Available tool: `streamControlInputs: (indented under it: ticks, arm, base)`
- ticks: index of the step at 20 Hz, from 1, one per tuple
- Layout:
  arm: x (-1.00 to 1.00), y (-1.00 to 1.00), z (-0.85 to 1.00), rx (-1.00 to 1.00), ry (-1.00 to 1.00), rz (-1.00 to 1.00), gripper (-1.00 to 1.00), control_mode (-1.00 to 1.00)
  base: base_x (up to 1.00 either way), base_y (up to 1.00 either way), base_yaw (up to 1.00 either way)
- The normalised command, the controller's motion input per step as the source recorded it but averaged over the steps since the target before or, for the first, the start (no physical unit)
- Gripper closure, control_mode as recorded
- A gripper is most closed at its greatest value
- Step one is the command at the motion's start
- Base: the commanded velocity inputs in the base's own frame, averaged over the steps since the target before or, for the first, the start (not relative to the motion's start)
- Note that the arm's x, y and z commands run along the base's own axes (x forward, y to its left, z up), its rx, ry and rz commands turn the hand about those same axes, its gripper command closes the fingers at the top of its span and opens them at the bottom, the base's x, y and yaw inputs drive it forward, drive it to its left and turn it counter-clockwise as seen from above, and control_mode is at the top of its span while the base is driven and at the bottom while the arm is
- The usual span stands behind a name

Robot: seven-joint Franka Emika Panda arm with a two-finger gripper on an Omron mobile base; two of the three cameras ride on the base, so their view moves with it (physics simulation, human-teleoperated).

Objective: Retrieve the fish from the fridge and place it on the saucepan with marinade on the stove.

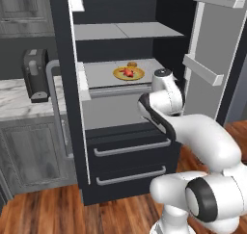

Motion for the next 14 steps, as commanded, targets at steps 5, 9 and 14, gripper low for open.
streamControlInputs:
  ticks: [5,9,14]
  arm:
    - [-0.15,-0.06,0.01,0.02,-0.29,0.00,-1.00,-1.00]
    - [0.06,-0.01,0.00,0.01,-0.01,0.00,-1.00,1.00]
    - [0.00,0.00,0.00,0.00,0.00,0.00,-1.00,1.00]
  base:
    - [0.00,0.00,0.00]
    - [0.09,-0.01,0.00]
    - [0.28,-0.08,0.05]
